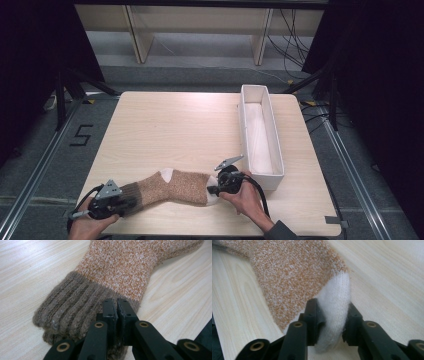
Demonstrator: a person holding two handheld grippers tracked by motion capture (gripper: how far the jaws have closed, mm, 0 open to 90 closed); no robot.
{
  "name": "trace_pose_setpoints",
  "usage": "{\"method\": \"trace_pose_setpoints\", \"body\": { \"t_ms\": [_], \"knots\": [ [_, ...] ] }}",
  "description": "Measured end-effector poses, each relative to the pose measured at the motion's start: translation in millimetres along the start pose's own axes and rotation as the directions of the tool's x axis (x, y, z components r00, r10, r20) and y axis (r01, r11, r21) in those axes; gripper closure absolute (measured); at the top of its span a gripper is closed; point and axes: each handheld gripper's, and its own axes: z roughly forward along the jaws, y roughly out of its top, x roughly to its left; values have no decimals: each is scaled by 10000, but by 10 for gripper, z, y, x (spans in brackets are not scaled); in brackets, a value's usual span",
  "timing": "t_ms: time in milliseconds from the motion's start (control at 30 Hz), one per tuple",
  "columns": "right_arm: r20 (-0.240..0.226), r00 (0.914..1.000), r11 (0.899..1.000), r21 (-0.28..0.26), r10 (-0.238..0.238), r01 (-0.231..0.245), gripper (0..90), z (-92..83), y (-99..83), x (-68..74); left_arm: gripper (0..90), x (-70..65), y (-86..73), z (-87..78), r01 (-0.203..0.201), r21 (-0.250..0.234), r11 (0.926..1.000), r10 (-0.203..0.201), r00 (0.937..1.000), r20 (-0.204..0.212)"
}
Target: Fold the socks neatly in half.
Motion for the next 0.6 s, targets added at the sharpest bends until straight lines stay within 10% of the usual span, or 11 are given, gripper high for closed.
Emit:
{"method": "trace_pose_setpoints", "body": {
  "t_ms": [600],
  "knots": [
    [-610,9979,9938,-1102,-240,171,735,-319,139,3,878,-27,33,-66,3,-754,9972,6,9999,113]
  ]
}}
